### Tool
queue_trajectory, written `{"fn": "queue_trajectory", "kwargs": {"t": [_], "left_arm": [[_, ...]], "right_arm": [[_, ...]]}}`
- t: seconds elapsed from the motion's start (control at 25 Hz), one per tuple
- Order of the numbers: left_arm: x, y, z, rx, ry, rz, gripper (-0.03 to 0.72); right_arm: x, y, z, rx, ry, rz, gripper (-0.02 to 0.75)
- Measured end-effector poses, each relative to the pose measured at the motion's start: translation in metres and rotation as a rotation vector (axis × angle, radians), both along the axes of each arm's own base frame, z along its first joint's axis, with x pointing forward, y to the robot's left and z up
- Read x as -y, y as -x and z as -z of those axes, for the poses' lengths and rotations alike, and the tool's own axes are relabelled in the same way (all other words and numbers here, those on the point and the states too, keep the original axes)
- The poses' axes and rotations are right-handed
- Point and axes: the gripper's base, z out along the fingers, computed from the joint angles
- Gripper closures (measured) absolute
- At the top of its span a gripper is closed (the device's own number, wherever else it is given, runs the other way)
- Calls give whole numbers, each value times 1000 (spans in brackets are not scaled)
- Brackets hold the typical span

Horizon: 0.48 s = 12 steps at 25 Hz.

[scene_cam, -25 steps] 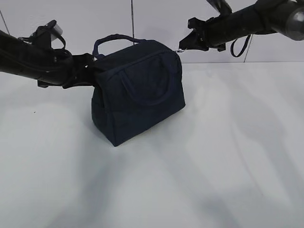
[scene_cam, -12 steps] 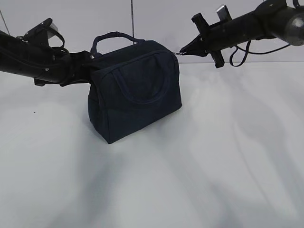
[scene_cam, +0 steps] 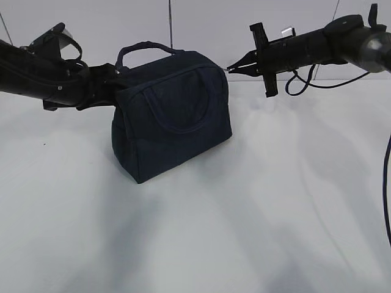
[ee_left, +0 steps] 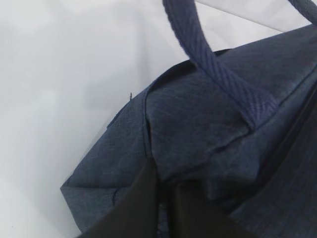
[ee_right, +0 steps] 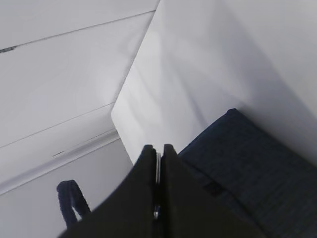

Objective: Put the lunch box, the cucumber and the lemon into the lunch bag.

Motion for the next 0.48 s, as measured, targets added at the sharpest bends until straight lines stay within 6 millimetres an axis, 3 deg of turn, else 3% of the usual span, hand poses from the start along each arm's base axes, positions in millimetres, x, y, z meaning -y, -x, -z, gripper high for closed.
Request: {"fn": "queue_trajectory", "kwargs": {"t": [0.36,0.48], "left_arm": [[0,0,0,-1,3,-2,694],[0,0,0,-1,3,-2,694]], "right_arm": [[-1,-2,40,-97,-52,-7,737],[1,-2,45,-97,-11,-16,737]]}}
